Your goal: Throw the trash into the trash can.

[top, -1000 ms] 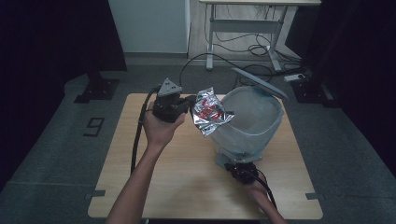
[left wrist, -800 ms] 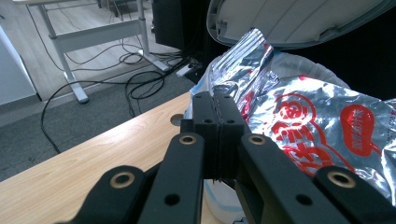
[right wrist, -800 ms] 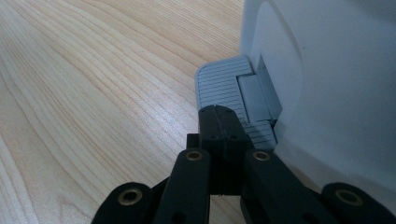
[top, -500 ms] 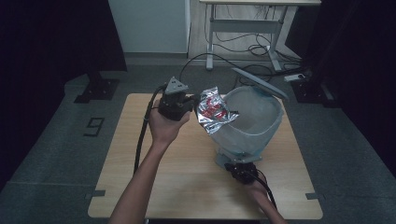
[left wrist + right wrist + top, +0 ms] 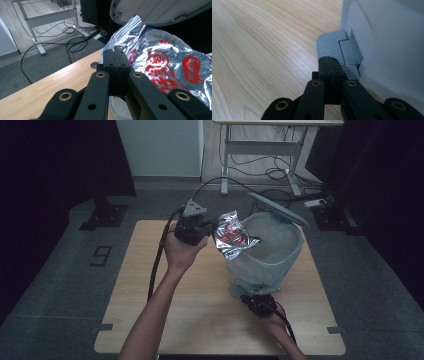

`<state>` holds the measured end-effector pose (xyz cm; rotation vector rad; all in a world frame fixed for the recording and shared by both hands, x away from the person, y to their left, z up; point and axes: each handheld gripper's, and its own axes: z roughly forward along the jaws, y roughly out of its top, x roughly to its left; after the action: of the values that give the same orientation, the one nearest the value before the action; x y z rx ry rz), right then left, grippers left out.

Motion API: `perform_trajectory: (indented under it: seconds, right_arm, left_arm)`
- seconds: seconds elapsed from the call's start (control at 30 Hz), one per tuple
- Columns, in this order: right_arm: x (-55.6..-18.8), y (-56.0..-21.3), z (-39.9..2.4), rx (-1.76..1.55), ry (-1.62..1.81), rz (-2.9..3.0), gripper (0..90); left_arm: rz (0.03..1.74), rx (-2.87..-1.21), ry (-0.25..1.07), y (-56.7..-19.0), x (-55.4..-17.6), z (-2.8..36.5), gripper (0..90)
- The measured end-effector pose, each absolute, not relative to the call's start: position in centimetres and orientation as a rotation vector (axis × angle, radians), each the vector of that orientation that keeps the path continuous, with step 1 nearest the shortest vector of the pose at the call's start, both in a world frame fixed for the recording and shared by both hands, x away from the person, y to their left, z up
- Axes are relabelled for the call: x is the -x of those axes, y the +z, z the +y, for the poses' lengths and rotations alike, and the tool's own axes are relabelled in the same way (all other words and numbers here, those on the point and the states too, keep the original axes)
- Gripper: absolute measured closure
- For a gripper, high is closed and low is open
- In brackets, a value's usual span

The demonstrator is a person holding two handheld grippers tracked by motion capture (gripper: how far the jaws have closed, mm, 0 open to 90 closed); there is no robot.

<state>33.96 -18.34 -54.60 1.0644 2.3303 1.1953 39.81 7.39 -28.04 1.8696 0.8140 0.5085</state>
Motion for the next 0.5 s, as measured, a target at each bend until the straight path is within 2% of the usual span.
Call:
perform_trajectory:
  seconds: [0.5]
  right_arm:
    - [-34.0,-54.6,-18.4,-1.063,1.197,2.330,90.0]
  left_arm:
    - [0.814,-1.892,0.506,-28.7,-40.8,6.3,89.7]
